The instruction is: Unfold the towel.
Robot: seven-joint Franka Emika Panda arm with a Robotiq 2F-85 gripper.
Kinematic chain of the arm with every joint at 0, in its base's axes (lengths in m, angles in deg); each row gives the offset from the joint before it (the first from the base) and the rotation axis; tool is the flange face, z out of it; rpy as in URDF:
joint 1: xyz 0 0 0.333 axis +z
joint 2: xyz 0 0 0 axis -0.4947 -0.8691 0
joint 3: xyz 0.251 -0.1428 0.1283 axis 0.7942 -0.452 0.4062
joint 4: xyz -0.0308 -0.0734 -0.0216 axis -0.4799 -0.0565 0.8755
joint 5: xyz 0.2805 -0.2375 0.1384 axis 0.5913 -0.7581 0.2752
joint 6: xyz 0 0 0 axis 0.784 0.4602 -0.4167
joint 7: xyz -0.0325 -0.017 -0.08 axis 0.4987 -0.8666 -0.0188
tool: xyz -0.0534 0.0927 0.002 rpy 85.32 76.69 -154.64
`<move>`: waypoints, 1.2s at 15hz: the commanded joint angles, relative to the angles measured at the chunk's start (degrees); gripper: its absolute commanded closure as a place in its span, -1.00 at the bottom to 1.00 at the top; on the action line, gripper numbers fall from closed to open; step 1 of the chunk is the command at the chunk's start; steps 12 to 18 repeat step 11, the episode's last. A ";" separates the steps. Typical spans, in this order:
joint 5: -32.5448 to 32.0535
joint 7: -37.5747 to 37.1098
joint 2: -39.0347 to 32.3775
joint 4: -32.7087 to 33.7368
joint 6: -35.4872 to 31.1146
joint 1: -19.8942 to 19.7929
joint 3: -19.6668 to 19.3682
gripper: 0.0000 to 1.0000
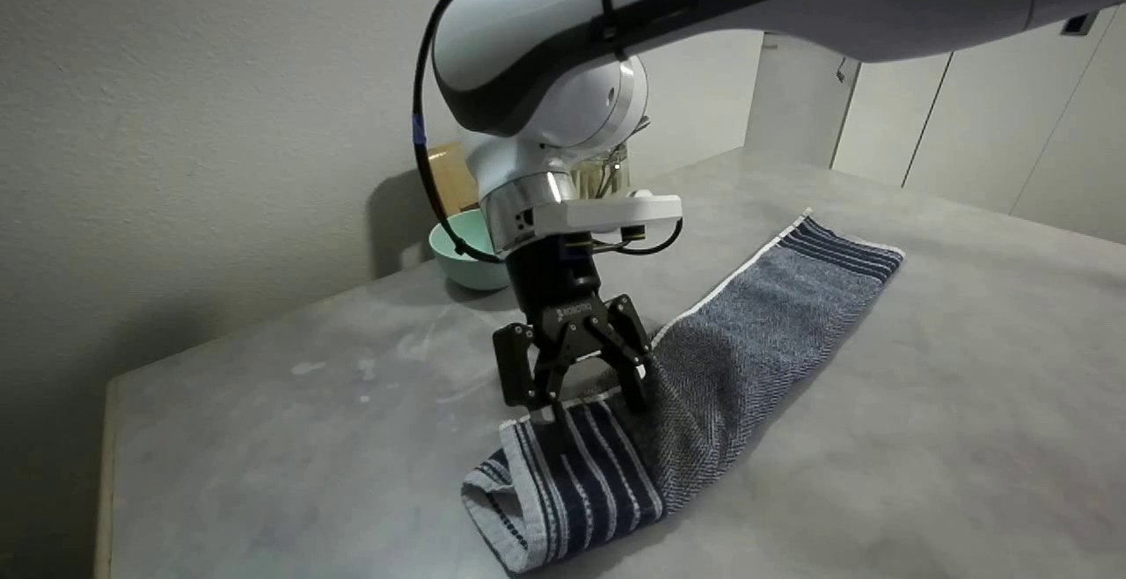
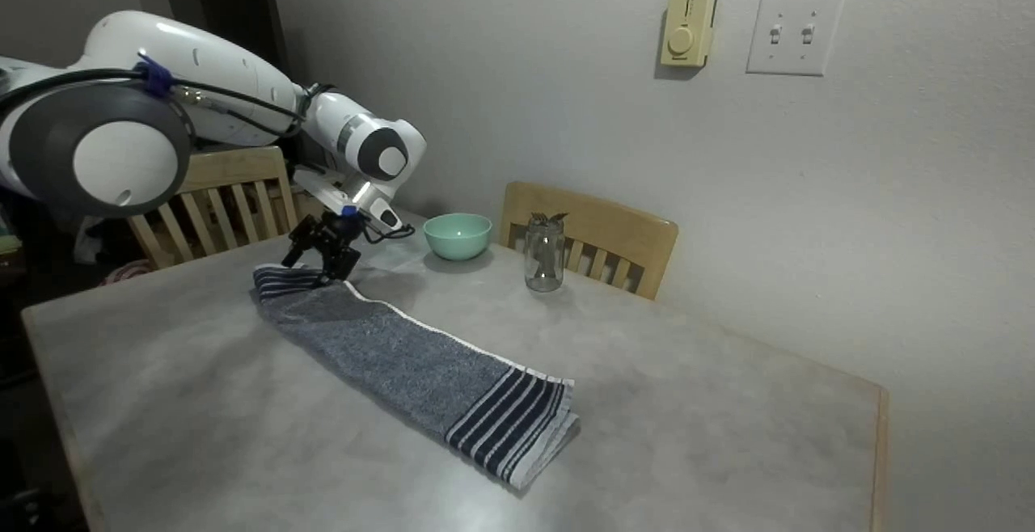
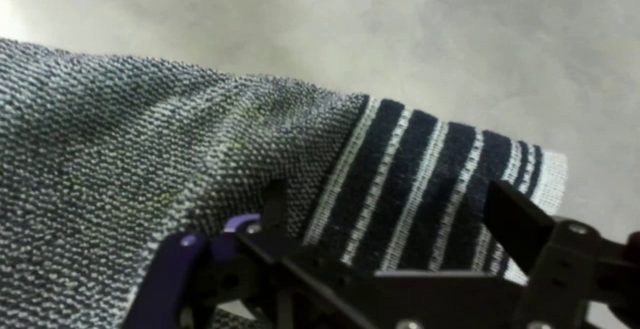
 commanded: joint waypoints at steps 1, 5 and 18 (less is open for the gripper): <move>-1.17 -2.74 3.49 -3.19 2.67 0.16 -1.27 -1.00; -0.74 -3.62 1.71 -0.11 2.67 0.00 -0.55 -1.00; -0.86 -4.17 2.50 -0.45 3.05 0.00 -0.83 -1.00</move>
